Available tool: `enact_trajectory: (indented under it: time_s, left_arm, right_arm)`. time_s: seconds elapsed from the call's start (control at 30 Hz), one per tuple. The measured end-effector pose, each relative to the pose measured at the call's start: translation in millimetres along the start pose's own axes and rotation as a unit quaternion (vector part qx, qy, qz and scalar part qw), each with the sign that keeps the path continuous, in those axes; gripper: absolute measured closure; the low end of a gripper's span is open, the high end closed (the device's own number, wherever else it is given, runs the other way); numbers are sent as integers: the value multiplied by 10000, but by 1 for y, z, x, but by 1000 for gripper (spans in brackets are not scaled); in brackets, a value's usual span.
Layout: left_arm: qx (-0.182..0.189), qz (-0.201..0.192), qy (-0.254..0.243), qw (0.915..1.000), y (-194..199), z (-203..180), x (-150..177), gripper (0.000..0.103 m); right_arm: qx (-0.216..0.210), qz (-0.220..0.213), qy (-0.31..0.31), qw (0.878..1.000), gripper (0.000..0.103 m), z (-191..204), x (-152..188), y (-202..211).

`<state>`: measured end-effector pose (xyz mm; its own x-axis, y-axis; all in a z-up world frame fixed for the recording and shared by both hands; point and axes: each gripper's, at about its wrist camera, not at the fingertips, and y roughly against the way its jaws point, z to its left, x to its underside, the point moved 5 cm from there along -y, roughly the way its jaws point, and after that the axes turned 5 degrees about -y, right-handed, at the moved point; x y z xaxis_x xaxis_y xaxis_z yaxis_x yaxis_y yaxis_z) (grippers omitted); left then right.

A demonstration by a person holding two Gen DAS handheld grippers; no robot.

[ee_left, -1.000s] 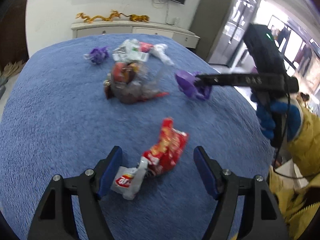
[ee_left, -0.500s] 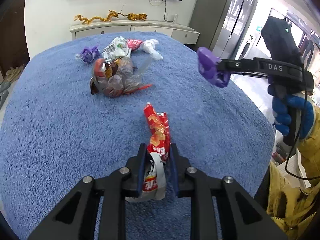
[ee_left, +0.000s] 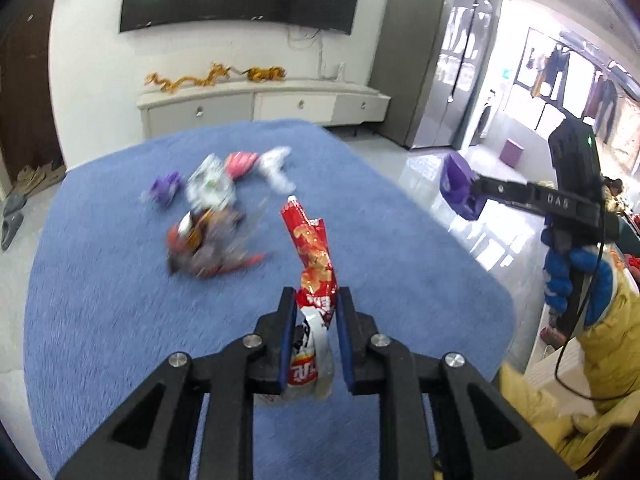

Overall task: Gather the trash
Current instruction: 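Carry both wrappers to the trash bin and open both tools to drop them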

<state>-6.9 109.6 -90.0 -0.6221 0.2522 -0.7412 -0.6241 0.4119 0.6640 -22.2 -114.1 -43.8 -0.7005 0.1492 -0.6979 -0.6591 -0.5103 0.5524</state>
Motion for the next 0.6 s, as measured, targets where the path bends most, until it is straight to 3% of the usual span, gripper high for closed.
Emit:
enact_trajectory:
  time_s: [0.33,0.6]
  left_arm:
    - [814,-11,-706,9942,-54,-117,-83,85]
    - [1546,607,-1079,9802,-145,-226,-111,83]
  right_arm:
    - [1042,-1096,-642,9864,69,-102,-13,111]
    - [1755,-1228,-1632,9631,69,-205,24,149]
